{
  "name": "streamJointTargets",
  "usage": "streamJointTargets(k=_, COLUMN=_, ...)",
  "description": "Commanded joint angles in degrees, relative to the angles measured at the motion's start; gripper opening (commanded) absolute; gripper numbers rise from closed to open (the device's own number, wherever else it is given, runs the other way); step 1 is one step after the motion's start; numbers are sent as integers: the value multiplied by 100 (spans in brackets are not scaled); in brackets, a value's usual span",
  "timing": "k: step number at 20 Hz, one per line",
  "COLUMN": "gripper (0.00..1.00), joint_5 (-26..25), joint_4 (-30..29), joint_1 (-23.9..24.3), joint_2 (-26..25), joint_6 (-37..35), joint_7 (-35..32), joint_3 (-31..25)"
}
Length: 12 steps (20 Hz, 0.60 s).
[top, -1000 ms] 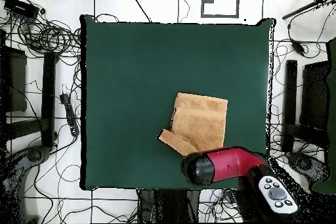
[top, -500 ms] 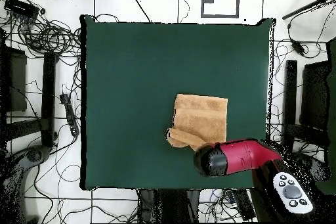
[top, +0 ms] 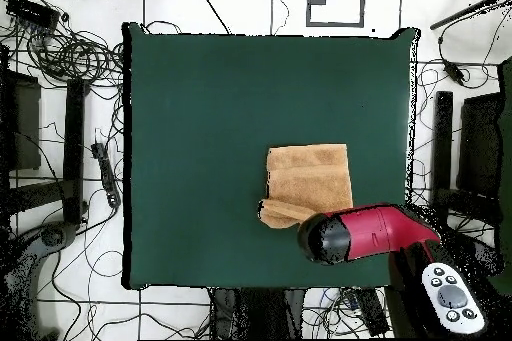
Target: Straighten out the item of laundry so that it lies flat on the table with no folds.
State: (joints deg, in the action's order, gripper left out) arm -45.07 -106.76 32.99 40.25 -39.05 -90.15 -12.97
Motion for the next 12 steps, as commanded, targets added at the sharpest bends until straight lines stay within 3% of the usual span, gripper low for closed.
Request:
streamJointTargets(k=1, gripper=0, joint_5=213, joint_4=-26, joint_1=-196, joint_2=13, joint_6=-808, joint_7=1124, joint_3=-694)
streamJointTargets(k=12, gripper=0, joint_5=-500, joint_4=457, joint_1=-9, joint_2=66, joint_6=-302, joint_7=1337, joint_3=-720)
